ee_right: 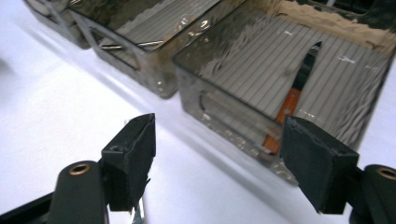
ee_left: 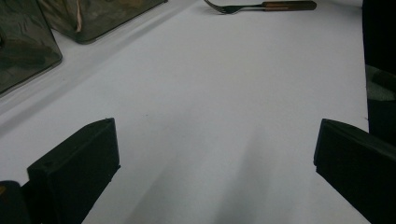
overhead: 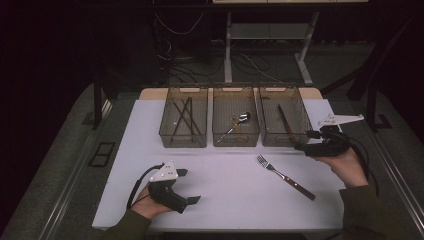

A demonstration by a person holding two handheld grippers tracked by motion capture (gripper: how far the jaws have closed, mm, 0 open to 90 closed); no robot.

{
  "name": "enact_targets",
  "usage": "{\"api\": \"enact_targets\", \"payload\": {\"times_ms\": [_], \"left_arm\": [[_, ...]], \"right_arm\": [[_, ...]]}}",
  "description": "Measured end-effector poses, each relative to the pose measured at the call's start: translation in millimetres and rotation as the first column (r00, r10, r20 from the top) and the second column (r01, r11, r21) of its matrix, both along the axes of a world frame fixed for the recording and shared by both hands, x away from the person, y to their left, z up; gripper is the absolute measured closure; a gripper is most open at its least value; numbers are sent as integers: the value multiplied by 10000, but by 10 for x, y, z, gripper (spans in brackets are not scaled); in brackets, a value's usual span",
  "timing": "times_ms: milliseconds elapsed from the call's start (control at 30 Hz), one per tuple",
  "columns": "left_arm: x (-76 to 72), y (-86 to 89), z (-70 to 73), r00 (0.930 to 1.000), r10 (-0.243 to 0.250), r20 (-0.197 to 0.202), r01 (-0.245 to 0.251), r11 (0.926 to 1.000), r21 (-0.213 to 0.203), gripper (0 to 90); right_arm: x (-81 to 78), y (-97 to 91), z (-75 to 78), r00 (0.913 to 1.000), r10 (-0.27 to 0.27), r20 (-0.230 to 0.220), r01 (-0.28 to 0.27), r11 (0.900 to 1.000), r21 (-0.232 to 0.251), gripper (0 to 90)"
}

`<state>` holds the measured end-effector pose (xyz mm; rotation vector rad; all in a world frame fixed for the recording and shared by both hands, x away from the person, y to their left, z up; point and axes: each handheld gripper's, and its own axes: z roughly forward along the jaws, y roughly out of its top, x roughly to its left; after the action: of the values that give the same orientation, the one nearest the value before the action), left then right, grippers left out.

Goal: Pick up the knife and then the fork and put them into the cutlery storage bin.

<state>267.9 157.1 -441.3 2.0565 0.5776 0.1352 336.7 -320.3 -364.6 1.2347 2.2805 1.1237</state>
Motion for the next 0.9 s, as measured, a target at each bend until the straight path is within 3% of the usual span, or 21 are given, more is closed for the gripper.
{"api": "enact_targets", "payload": {"times_ms": [233,567,667,767,900], "left_arm": [[1,1,0,10000,-6,-3,6,10000,-7,0],[0,0,1,10000,-5,-4,5,10000,9,0],[1,-1,2,10000,-20,10,20,10000,21,0],[0,-4,1,10000,-12,5,12,10000,14,0],[0,-5,0,10000,-9,-3,9,10000,15,0]], "right_arm": [[-164,31,-117,9992,357,-188,-356,9994,34,268],[-360,93,-317,9919,920,-877,-996,9912,-874,272],[-390,134,-372,9867,1020,-1264,-1189,9838,-1341,291],[-399,188,-391,9780,1257,-1667,-1562,9702,-1851,313],[-380,259,-417,9626,1400,-2320,-1922,9562,-2205,346]]}}
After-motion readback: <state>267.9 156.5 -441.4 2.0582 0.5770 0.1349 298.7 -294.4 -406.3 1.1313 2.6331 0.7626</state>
